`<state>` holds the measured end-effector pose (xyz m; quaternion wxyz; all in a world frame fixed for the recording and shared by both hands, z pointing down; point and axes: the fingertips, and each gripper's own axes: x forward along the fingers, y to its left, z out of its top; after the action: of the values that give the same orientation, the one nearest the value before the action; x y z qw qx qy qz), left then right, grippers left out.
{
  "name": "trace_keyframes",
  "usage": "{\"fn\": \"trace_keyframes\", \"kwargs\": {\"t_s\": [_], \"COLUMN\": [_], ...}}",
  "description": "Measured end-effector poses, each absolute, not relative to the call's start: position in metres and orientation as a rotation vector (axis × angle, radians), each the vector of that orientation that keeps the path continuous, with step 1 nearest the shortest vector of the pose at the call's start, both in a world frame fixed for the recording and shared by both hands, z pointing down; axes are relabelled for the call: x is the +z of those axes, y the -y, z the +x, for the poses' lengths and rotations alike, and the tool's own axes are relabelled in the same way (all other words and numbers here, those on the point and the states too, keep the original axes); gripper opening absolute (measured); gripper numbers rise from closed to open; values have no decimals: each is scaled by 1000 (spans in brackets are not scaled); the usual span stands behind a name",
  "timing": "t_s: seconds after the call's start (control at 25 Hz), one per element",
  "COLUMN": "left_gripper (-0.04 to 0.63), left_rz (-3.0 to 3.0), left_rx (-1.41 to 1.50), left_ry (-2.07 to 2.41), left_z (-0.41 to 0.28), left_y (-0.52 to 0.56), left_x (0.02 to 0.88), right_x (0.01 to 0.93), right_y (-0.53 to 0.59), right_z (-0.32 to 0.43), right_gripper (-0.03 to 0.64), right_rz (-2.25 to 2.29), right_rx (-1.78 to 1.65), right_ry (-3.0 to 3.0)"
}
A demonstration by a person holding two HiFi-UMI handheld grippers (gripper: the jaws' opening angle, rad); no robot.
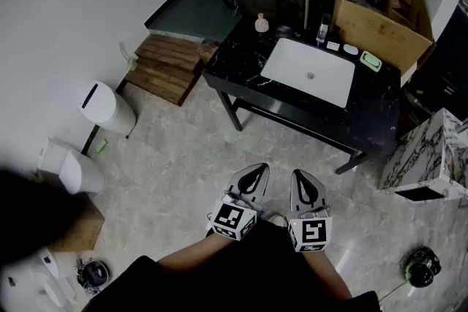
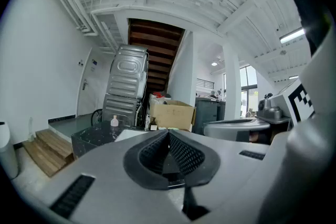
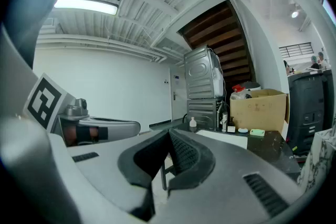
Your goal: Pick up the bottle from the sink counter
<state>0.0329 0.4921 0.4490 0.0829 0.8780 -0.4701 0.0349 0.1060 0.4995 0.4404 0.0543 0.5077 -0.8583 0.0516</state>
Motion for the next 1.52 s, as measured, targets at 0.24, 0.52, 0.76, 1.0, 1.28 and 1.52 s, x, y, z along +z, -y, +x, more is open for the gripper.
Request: {"fn": "trace_keyframes", "kwargs": {"t_s": [0.24,0.52,0.76,1.0,1.28,1.52], "left_gripper": [15,15,15,15,15,15], "left_rz": [2619,2611,2610,2612,2616,2611], "left_rx": [90,89,67,51,115,99], "left_ry": [1407,1360,1318,1292,1201,1146], "left_z": [33,21,5,-40,-78,-101], "left_y": [-484,-440,-362,-259,-179,-126], "left_x": [450,471,480,485,488,490], "right_x": [439,454,473,483,472,473], "right_y": [-495,-456,-385,-284,-196,-129], "right_z": [106,102,101,53,-8,-20], "right_gripper": [38,38,38,38,38,38], "right_rz": [1517,1542,1644,1570,1432,1505], "right_rx": [229,244,326,334,268,290], "right_ry": [2713,2684,2590,2541,2516,2469]}}
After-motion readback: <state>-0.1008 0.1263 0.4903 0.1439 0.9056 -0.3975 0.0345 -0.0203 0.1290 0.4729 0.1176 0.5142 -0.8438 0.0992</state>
